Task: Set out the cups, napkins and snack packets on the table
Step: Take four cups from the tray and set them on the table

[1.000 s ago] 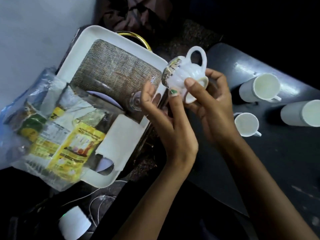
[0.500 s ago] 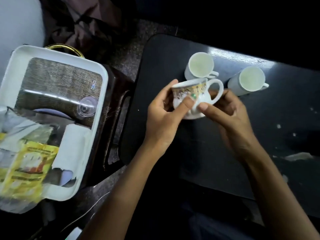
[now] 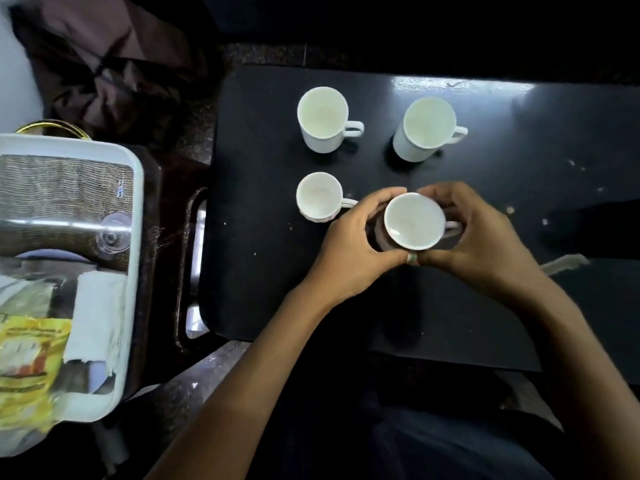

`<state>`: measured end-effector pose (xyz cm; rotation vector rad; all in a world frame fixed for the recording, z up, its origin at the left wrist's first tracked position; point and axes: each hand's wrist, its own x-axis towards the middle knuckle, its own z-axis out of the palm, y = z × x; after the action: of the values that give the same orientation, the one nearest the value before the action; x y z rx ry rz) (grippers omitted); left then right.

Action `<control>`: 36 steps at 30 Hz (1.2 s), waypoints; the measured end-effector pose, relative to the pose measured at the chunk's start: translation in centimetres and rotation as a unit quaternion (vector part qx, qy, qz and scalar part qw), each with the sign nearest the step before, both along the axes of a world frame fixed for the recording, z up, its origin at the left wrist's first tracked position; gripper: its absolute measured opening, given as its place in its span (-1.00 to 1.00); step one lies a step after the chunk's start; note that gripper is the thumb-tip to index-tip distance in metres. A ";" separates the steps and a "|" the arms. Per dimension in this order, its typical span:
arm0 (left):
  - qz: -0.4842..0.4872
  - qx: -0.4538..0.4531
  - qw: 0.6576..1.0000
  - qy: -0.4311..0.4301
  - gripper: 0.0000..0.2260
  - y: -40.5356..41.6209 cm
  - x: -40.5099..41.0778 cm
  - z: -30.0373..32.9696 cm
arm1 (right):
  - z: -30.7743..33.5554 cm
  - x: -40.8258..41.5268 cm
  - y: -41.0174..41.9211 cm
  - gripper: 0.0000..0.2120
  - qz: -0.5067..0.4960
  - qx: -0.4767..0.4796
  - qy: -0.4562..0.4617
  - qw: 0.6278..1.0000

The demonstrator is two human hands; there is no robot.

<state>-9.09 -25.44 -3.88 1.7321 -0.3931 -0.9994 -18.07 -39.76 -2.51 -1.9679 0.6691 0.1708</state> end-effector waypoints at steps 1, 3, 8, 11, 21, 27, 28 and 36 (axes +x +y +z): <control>-0.002 0.004 1.000 -0.014 -0.37 -0.5 -0.2 -0.5 | -0.5 -0.1 0.0 -0.38 -0.011 -0.014 -0.007 1.000; -0.002 0.011 0.999 -0.048 -0.37 -1.5 -0.5 -1.4 | -1.6 -0.3 0.0 -0.42 -0.036 -0.036 -0.022 0.998; -0.009 0.046 0.992 -0.119 -0.40 -3.1 -0.6 -3.5 | -4.7 0.0 0.0 -0.47 -0.077 -0.079 -0.033 0.993; -0.017 0.063 0.988 -0.138 -0.40 -3.7 -0.4 -4.6 | -6.1 0.4 -0.1 -0.50 -0.086 -0.096 -0.034 0.991; -0.081 0.111 0.977 -0.166 -0.33 -3.7 -0.5 -5.0 | -7.4 0.4 -0.4 -0.37 -0.060 -0.120 -0.008 0.991; 0.099 0.102 0.918 -0.369 -0.57 -0.8 -0.5 -3.2 | -6.9 -1.0 0.7 -0.11 -0.099 -0.158 0.008 0.982; 0.142 0.133 0.897 -0.396 -0.54 0.0 -0.4 -3.4 | -7.0 -1.3 1.0 -0.12 -0.102 -0.158 0.011 0.982; 0.155 0.136 0.963 -0.175 -0.04 4.7 2.8 -7.3 | -7.6 -0.7 1.3 -0.16 -0.105 -0.152 0.007 0.983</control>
<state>-6.30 -20.76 -11.19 2.1513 -0.2008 -0.5364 -18.79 -38.50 -10.11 -2.1698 0.9523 -0.0497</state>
